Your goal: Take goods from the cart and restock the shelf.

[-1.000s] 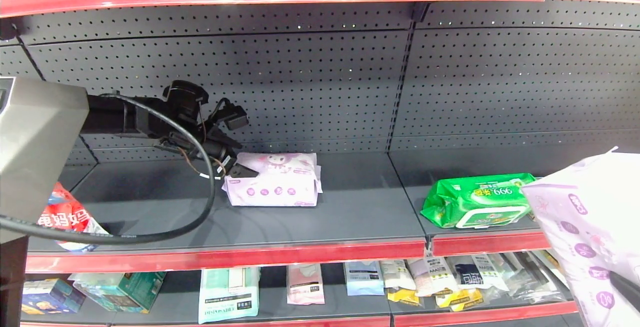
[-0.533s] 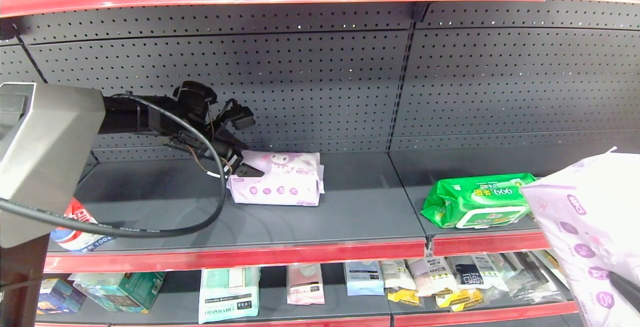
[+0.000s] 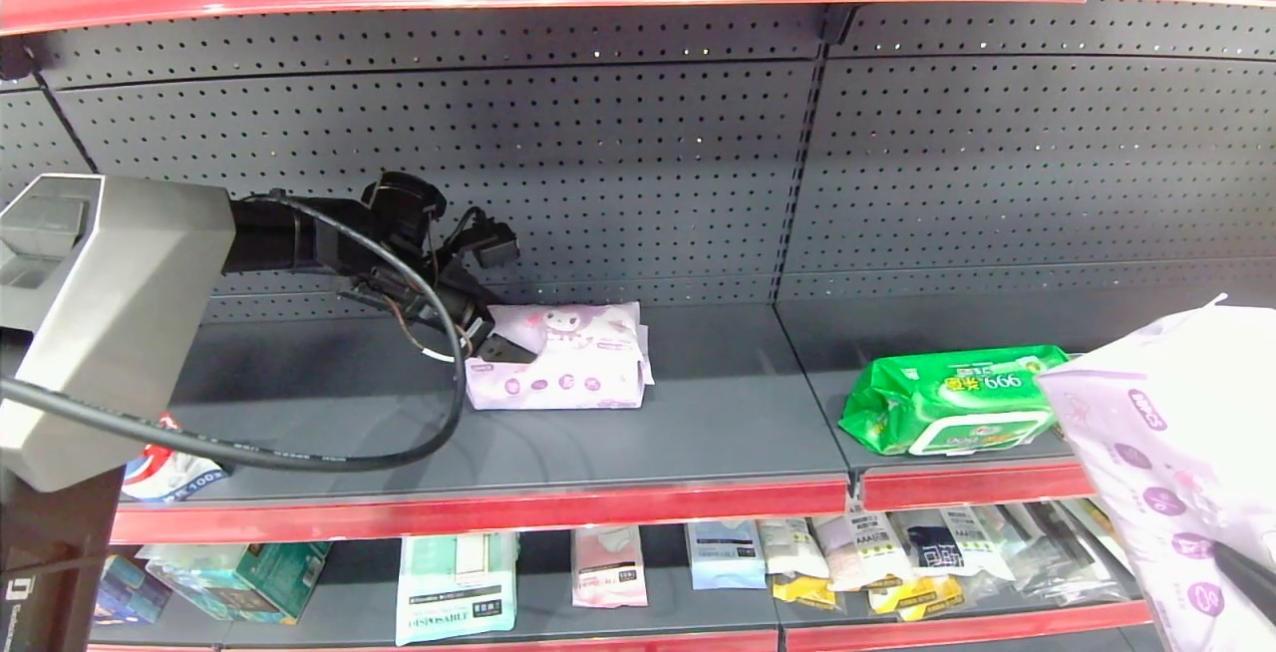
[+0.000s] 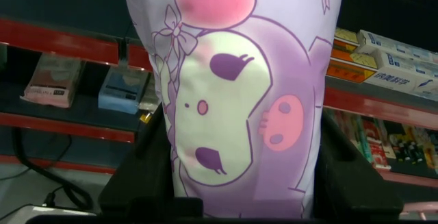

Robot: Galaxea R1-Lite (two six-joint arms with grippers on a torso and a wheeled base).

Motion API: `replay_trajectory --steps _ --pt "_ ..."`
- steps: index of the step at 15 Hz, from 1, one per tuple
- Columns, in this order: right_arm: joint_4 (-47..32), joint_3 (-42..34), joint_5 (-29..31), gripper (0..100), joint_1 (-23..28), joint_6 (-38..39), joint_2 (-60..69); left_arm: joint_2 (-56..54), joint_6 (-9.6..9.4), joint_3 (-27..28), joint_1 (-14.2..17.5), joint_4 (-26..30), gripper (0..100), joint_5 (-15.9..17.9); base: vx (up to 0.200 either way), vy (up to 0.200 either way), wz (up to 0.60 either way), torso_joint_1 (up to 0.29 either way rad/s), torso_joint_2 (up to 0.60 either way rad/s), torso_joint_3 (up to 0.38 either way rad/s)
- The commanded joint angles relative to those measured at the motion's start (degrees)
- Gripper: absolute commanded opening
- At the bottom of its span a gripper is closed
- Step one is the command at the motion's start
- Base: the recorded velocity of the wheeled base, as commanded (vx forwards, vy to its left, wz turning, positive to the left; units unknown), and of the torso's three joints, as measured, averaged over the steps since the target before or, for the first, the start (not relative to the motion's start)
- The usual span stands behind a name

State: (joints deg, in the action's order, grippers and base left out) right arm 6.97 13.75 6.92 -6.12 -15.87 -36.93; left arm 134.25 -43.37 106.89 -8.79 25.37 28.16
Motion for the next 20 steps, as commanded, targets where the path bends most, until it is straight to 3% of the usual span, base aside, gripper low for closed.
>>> replay_trajectory --steps 1,5,6,13,20 --pt "0.1 0.0 0.0 0 0.0 0.0 -0.2 0.0 -0.04 0.7 0.3 0.0 100 0.0 0.000 0.000 0.00 0.000 0.00 0.000" --pt "0.1 0.1 0.0 0 0.0 0.0 -0.4 0.0 -0.04 0.3 0.2 0.0 100 0.2 0.000 0.000 0.00 0.000 0.00 0.000" --pt "0.1 0.0 0.0 0 0.0 0.0 -0.5 0.0 -0.04 0.3 0.2 0.0 0 0.2 0.000 0.000 0.00 0.000 0.00 0.000" --pt "0.1 0.0 0.0 0 0.0 0.0 -0.6 0.2 -0.04 0.1 -0.1 2.8 0 0.2 0.000 0.000 0.00 0.000 0.00 0.000" --pt "0.1 0.5 0.0 0 0.0 0.0 -1.4 -3.0 -1.98 -1.2 0.4 8.3 0 2.3 0.000 0.000 0.00 0.000 0.00 0.000"
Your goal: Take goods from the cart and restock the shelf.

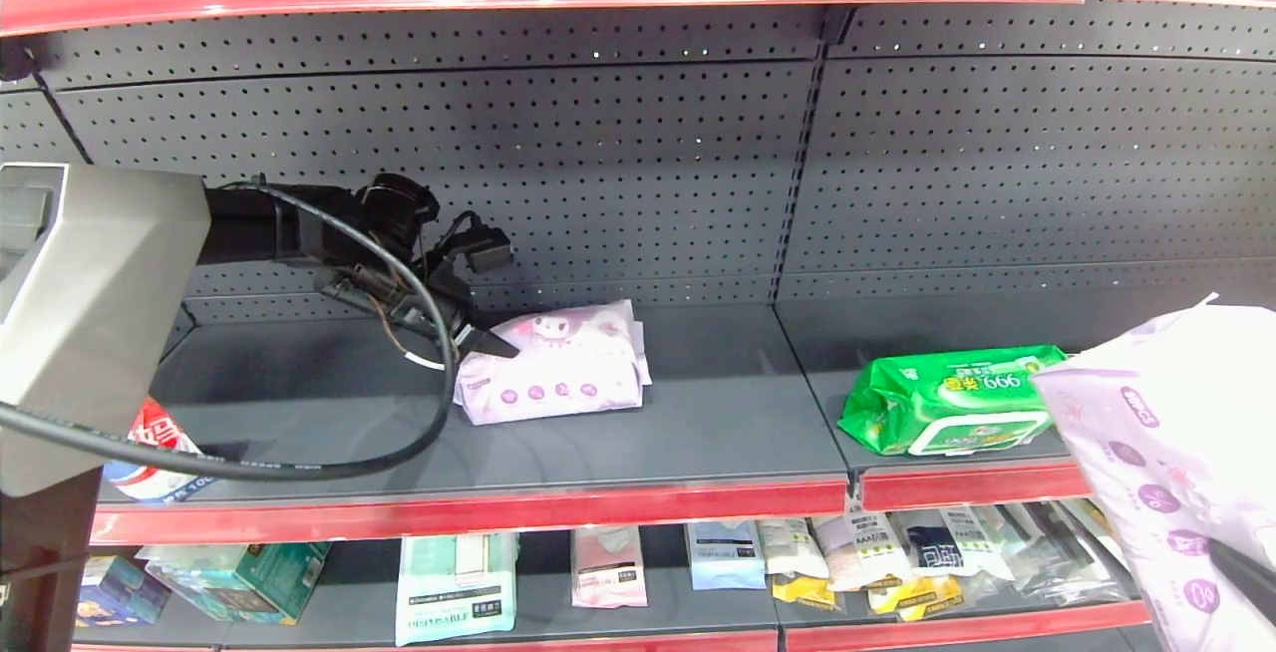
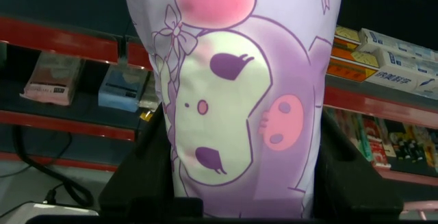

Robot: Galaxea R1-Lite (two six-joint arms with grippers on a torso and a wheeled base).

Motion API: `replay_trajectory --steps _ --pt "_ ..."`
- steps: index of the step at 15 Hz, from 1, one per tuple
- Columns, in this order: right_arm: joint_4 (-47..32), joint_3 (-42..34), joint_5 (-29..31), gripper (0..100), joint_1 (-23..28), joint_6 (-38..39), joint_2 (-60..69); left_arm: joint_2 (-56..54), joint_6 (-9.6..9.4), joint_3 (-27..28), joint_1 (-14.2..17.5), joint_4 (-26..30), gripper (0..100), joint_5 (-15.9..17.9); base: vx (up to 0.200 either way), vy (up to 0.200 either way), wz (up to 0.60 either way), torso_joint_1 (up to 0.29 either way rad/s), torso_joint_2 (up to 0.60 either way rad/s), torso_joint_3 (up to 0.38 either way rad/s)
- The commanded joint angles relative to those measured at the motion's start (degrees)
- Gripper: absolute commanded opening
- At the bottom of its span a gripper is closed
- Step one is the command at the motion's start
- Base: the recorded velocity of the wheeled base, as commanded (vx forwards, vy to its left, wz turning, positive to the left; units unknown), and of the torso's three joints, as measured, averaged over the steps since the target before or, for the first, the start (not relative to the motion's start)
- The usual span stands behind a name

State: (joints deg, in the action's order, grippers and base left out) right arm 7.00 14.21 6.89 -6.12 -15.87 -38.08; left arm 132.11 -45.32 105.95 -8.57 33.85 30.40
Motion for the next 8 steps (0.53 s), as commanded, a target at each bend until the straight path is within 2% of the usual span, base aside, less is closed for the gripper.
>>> replay_trajectory --steps 1,8 --pt "0.0 0.1 0.0 0 0.0 0.0 -0.3 -1.6 -0.03 -1.1 0.1 -0.1 0 0.2 0.000 0.000 0.00 0.000 0.00 0.000" --pt "0.0 0.3 0.0 0 0.0 0.0 -0.7 -7.9 -0.82 -12.0 0.8 -0.5 0 1.0 0.000 0.000 0.00 0.000 0.00 0.000"
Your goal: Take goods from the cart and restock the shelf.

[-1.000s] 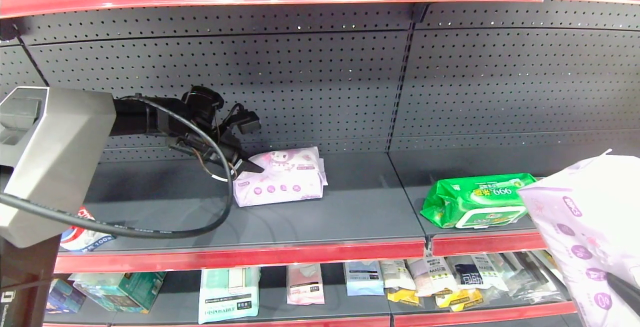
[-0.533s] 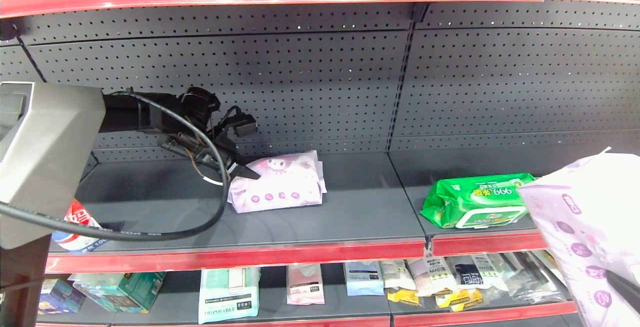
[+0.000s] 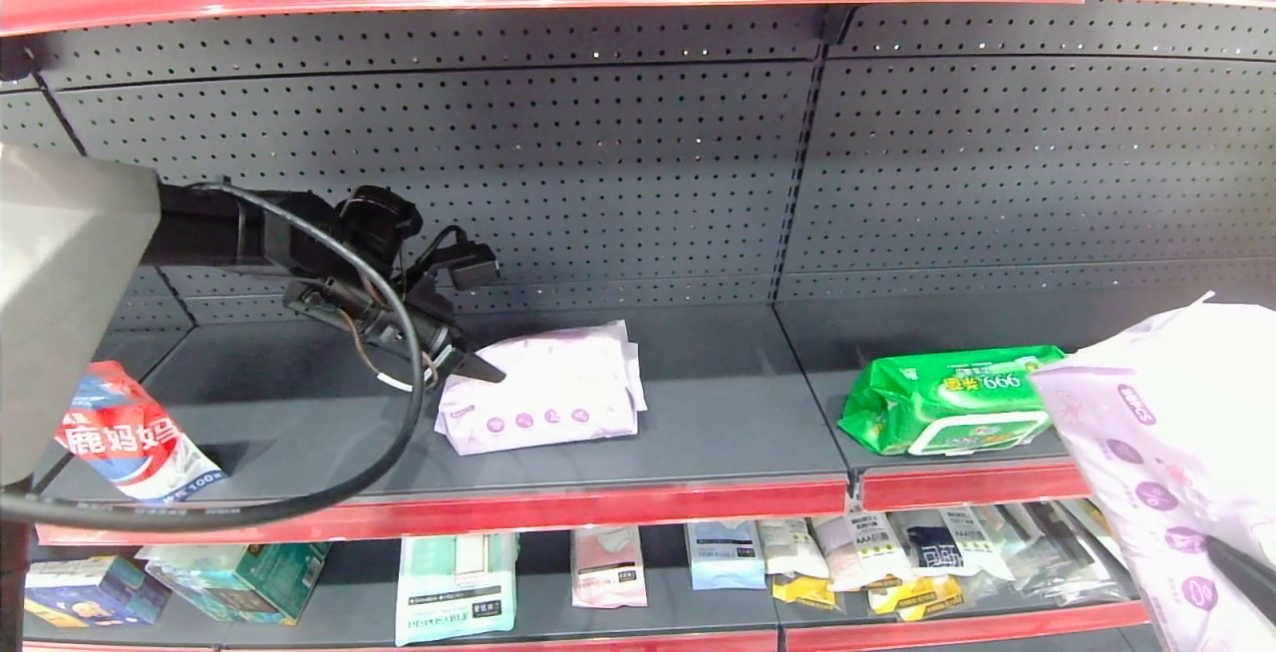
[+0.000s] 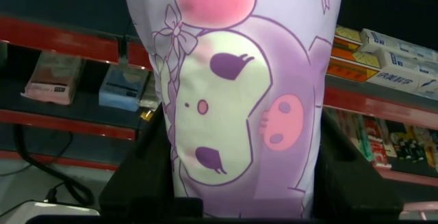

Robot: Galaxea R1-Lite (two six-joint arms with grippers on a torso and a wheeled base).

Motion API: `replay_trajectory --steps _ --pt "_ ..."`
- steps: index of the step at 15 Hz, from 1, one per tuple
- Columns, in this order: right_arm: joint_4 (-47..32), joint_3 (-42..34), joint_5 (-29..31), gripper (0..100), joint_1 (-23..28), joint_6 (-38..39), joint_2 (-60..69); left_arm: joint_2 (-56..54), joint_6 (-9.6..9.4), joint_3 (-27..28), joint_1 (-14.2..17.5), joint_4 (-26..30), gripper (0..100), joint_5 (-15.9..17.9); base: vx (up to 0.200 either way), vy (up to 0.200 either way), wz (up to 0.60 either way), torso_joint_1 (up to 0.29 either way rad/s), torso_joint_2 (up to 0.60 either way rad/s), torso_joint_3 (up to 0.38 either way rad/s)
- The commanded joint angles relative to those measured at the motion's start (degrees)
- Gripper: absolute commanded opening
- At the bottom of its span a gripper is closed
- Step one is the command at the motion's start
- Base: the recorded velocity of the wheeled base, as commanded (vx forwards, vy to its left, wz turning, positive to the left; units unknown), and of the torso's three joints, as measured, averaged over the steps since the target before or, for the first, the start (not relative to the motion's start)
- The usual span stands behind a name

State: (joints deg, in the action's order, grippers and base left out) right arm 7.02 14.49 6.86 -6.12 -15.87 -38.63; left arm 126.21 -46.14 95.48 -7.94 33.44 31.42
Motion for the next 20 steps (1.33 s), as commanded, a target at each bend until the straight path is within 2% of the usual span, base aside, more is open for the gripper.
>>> replay_trajectory --steps 1,3,4,5,6,7,10,13,16,19,20 --pt "0.0 0.1 0.0 0 0.0 0.0 -0.1 -2.8 -0.53 -2.8 0.7 0.0 0 0.0 0.000 0.000 0.00 0.000 0.00 0.000" --pt "0.0 0.1 0.0 0 0.0 0.0 -0.1 -3.5 -0.62 -4.0 1.0 0.0 0 0.0 0.000 0.000 0.00 0.000 0.00 0.000" --pt "0.0 0.2 0.0 0 0.0 0.0 -0.1 -3.8 -1.41 -4.6 1.3 0.0 0 0.0 0.000 0.000 0.00 0.000 0.00 0.000" --pt "0.0 0.3 0.0 0 0.0 0.0 -0.1 -3.5 -5.71 -5.5 2.1 -0.1 0 1.3 0.000 0.000 0.00 0.000 0.00 0.000" --pt "0.0 0.4 0.1 0 0.0 0.0 -0.1 -3.0 -10.90 -5.7 3.1 0.1 0 2.4 0.000 0.000 0.00 0.000 0.00 0.000" --pt "0.0 0.5 0.1 0 0.0 0.0 -0.1 -3.0 -12.83 -6.0 3.5 0.8 0 2.0 0.000 0.000 0.00 0.000 0.00 0.000" --pt "0.0 0.6 0.1 0 0.0 0.0 0.0 -2.9 -13.10 -5.7 3.5 0.9 0 1.9 0.000 0.000 0.00 0.000 0.00 0.000" --pt "0.0 0.7 0.1 0 0.0 0.0 0.0 -3.8 -13.98 -5.4 3.4 1.7 0 -0.7 0.000 0.000 0.00 0.000 0.00 0.000" --pt "0.0 0.8 0.1 0 0.0 0.0 0.0 -3.8 -14.68 -4.4 2.9 1.9 0 -1.3 0.000 0.000 0.00 0.000 0.00 0.000" --pt "0.0 0.8 0.1 0 0.0 0.0 0.0 -3.8 -14.59 -2.2 2.2 4.2 0 -1.1 0.000 0.000 0.00 0.000 0.00 0.000" --pt "0.0 0.7 0.0 0 0.0 0.0 0.0 -3.9 -14.68 -1.0 2.0 6.6 0 -1.2 0.000 0.000 0.00 0.000 0.00 0.000"
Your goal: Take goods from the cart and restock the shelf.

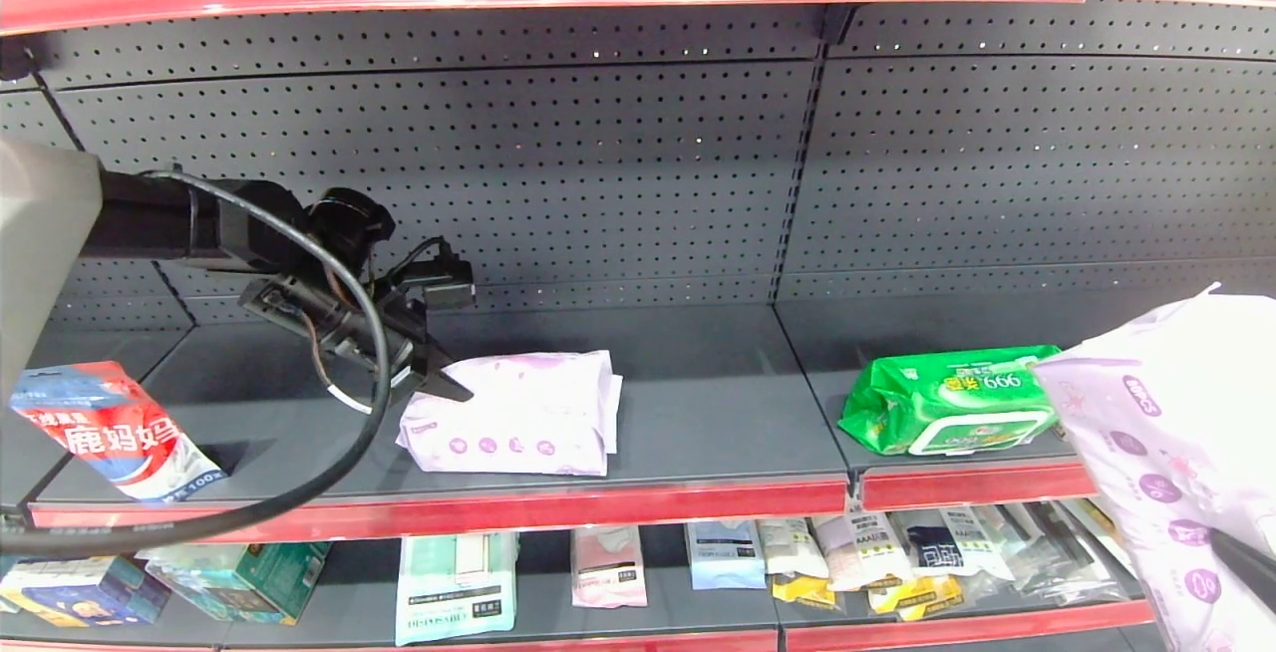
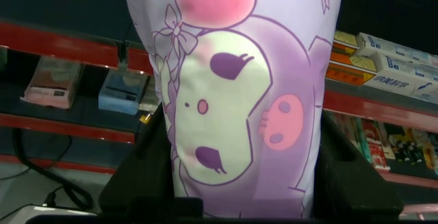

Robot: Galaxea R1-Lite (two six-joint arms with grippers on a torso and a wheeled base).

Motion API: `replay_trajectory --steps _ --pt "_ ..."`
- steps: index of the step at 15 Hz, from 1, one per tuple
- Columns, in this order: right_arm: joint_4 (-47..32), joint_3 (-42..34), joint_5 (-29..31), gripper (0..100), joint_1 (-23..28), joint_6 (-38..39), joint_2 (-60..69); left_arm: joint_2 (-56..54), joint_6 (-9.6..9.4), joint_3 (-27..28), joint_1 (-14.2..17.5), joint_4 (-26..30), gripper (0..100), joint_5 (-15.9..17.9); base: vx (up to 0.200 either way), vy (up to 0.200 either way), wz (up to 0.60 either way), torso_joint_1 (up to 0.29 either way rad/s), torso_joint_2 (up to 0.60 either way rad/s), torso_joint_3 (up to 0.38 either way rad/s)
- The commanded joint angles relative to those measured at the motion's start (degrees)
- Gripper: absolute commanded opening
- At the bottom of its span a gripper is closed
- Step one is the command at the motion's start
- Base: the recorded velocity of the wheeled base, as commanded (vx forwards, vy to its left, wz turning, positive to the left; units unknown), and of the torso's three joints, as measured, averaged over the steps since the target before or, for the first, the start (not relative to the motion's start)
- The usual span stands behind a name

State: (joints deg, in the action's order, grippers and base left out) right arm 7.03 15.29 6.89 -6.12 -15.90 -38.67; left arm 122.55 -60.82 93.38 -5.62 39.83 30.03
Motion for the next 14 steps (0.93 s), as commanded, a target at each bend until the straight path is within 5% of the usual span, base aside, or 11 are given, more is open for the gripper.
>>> replay_trajectory --steps 1,14 --pt "0.1 0.0 0.0 0 0.0 0.0 0.0 -0.3 -0.09 1.6 -0.3 1.5 0 0.1 0.000 0.000 0.00 0.000 0.00 0.000" --pt "0.1 0.0 0.0 0 0.0 0.0 0.1 -0.5 -0.88 1.0 -0.6 2.7 0 -1.5 0.000 0.000 0.00 0.000 0.00 0.000"
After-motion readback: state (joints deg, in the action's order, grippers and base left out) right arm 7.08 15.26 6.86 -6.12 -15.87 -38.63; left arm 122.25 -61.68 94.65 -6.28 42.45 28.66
